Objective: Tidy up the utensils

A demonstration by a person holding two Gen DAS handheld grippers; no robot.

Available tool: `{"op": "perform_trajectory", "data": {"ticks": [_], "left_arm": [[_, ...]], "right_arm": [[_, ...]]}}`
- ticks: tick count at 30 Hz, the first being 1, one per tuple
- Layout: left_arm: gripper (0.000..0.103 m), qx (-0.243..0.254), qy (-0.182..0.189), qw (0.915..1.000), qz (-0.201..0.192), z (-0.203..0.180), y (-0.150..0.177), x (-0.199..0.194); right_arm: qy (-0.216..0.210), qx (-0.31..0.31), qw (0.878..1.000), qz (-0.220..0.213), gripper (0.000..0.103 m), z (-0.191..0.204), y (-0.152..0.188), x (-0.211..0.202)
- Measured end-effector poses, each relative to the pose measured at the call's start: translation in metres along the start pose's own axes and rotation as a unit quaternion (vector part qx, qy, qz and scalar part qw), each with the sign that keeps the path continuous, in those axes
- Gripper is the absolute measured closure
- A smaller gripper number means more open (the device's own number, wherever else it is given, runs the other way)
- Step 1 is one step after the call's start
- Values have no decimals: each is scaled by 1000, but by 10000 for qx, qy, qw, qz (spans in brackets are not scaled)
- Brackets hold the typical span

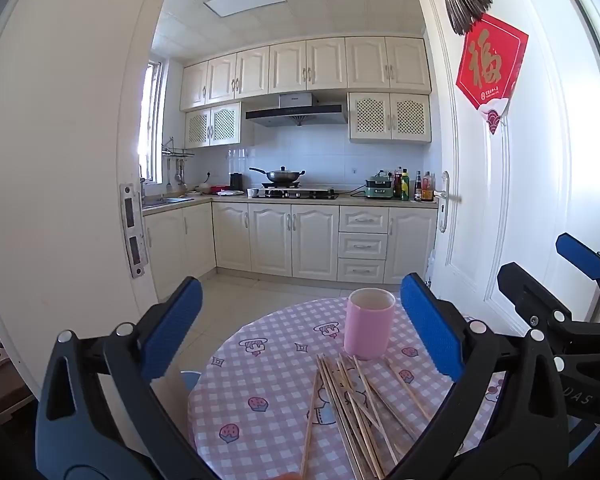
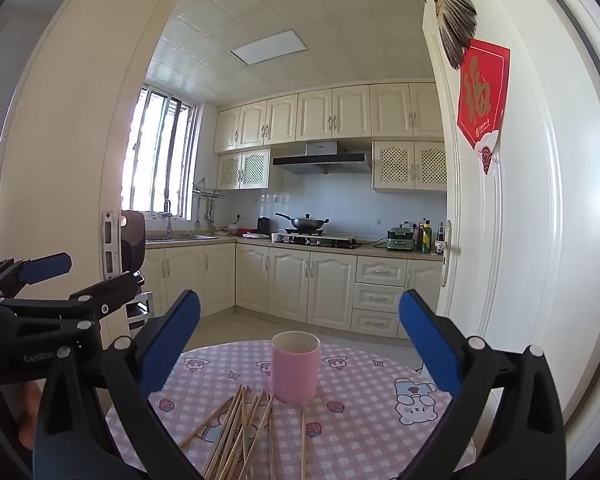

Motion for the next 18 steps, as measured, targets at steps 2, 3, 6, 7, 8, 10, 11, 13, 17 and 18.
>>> {"op": "perform_trajectory", "data": {"ticks": [2,3,6,7,8,10,11,13,17,18], "left_arm": [[6,-1,-5,10000,-3,-1,0,-1],[6,1,-3,10000,-8,-1,0,-1],[6,13,3,10000,-12,-2,-1,0],[6,4,17,10000,-7,-1,-1,0],[6,0,19,10000,-3,-1,-1,0],[6,4,9,10000,-4,-1,-2,-1],[6,10,4,10000,-4,-1,-2,-1],[6,7,9,10000,-7,-1,-2,-1],[6,10,5,10000,-7,-1,-2,-1],[6,14,7,10000,-2,-2,-2,-1]], "right_arm": [[6,6,10000,24,7,1,0,2],[-6,18,10000,25,7,-2,-2,3],[-9,27,10000,21,7,-2,-3,2],[-14,34,10000,24,7,-2,-3,2],[-15,40,10000,22,7,-2,-3,2],[-13,42,10000,36,7,-2,-4,2],[-8,42,10000,37,7,-3,-4,2],[-8,47,10000,39,7,-3,-3,1],[-14,76,10000,50,7,-4,-2,1],[-18,84,9999,62,7,-4,-2,1]]}}
Point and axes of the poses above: each gripper's, at about its wrist camera, not at the fingertips, and x roughly the way its jaws point, z to its left, y to its underside, the point moved 4 cm from there along x, roughly the way its jaws point, and after that the axes turned 1 degree about -x, right-handed, at the moved point
